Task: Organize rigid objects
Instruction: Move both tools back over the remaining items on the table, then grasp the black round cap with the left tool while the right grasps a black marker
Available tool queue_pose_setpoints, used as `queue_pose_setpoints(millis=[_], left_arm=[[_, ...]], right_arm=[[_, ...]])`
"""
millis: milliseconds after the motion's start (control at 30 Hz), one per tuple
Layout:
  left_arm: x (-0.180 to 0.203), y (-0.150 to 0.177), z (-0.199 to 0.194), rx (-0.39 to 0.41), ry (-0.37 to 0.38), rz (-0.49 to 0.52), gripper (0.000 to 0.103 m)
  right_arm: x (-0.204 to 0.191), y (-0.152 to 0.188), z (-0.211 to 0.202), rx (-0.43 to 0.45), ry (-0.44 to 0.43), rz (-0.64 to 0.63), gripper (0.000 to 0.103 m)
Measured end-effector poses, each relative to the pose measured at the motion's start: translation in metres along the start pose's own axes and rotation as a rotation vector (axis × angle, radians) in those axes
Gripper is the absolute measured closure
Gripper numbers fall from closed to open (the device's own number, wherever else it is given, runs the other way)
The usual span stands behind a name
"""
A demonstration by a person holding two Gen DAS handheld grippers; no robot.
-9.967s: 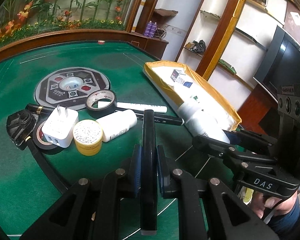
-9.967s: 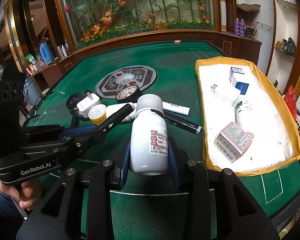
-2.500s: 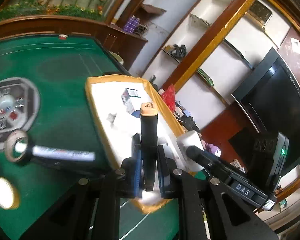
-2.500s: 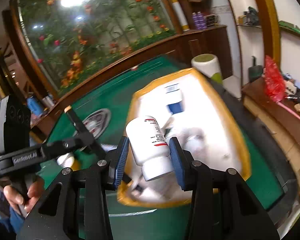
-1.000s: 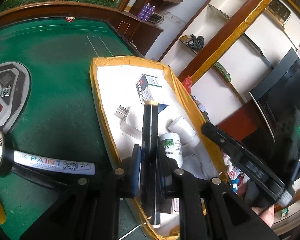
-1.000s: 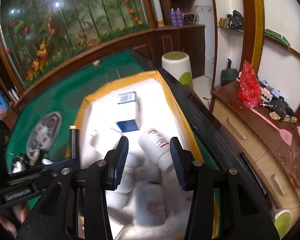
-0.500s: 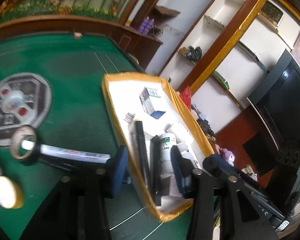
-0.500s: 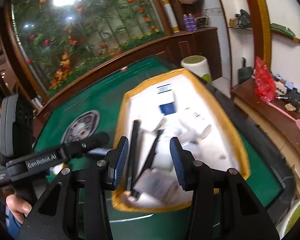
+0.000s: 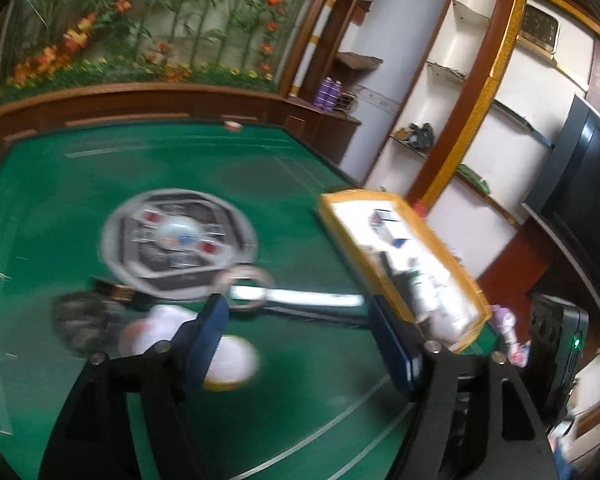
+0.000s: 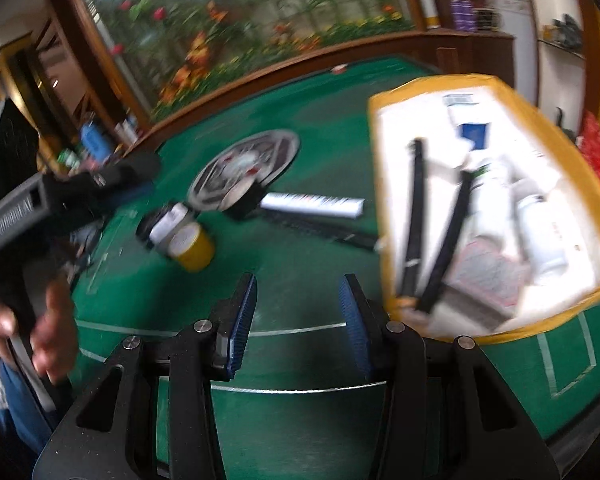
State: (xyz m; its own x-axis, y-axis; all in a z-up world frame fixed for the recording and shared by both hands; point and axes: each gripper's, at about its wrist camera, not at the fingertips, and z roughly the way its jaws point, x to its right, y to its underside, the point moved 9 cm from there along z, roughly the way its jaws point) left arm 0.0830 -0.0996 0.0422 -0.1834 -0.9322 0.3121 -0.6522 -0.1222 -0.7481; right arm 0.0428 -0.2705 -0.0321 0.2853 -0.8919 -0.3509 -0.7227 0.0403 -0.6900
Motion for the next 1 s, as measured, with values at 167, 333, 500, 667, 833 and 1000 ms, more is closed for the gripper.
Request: queue_pose_setpoints(millis=[167, 333, 500, 667, 833, 1000], left_arm=[[-0.067, 0.008, -0.020, -0.019, -0.170, 0.099, 0.023], [-0.100, 0.020, -0.011, -0.089, -0.234, 0.216, 0.023], [-0.106, 0.023, 0.007, -0.125, -0.237, 0.307, 0.023], [-0.111, 0.032, 0.028, -0.171, -0.237, 0.363, 0.023], [-0.118, 0.033, 0.045, -0.192, -0.244, 0.377, 0.023], [-0.124, 0.028, 0.042, -0.164, -0.266, 0.309, 0.041]], right_arm=[[-0.012, 0.010, 0.012, -0.026, -0.037, -0.038, 0.060], [-0.014, 0.012, 0.021, -0.043, -0.061, -0.025, 0.060], [-0.015, 0.017, 0.027, -0.060, -0.070, -0.026, 0.060], [-0.015, 0.020, 0.030, -0.078, -0.092, -0.011, 0.060], [-0.015, 0.021, 0.033, -0.084, -0.106, 0.004, 0.060], [-0.017, 0.020, 0.029, -0.081, -0.091, -0.018, 0.060]])
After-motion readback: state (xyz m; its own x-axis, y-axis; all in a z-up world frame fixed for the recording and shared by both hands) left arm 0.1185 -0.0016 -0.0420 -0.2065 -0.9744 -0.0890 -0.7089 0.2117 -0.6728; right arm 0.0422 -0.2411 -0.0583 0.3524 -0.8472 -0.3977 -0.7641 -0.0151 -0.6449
